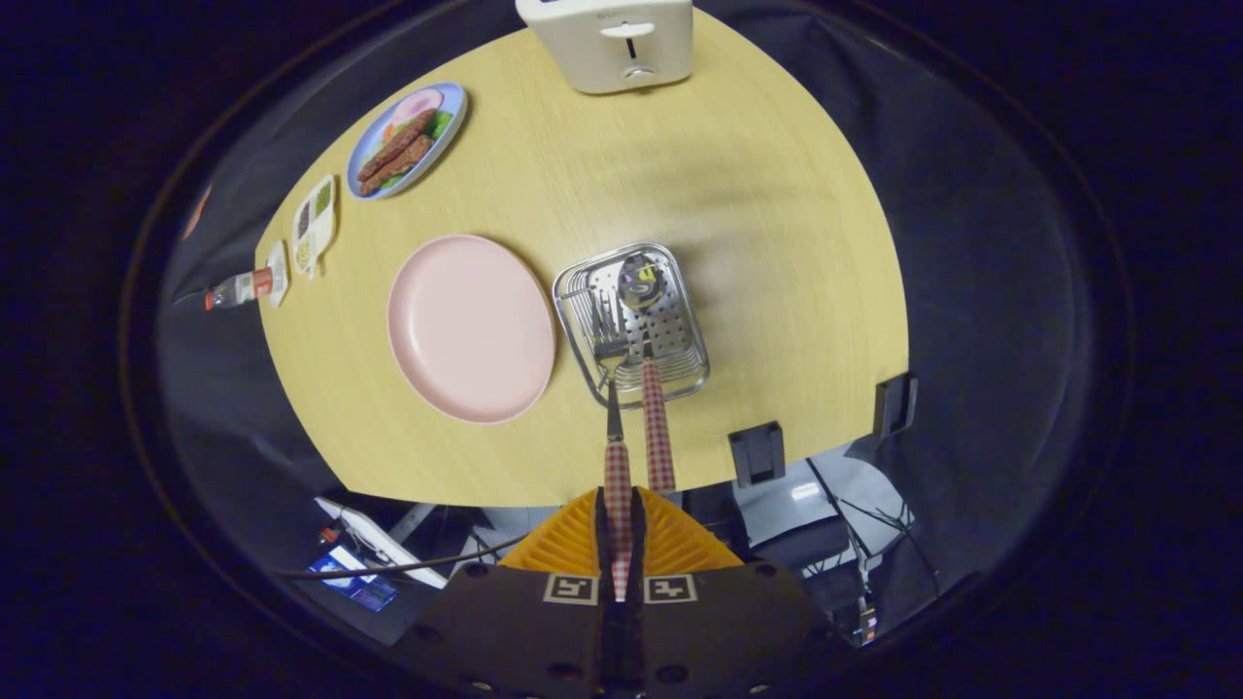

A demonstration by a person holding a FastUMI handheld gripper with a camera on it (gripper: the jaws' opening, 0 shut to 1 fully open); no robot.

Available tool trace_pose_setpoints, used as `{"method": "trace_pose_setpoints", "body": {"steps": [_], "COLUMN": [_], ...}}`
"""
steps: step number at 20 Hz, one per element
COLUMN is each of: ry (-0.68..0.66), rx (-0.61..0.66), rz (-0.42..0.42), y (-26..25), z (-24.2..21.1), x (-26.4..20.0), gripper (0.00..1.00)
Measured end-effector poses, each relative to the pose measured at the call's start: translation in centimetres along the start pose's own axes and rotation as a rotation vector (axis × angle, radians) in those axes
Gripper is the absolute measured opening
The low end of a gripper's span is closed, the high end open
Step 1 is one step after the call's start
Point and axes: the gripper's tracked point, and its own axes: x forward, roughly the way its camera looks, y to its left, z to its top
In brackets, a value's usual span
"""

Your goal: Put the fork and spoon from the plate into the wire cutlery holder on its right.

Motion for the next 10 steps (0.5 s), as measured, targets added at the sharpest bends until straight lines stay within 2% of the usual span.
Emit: {"method": "trace_pose_setpoints", "body": {"steps": [4, 5, 10], "ry": [0.005, 0.008, -0.036], "rx": [0.018, 0.017, 0.01], "rz": [-0.043, -0.047, 0.001], "y": [-0.2, -0.3, 0.6], "z": [1.2, 1.5, 3.0], "x": [0.5, 0.4, 0.6], "gripper": [0.02, 0.07, 0.12]}}
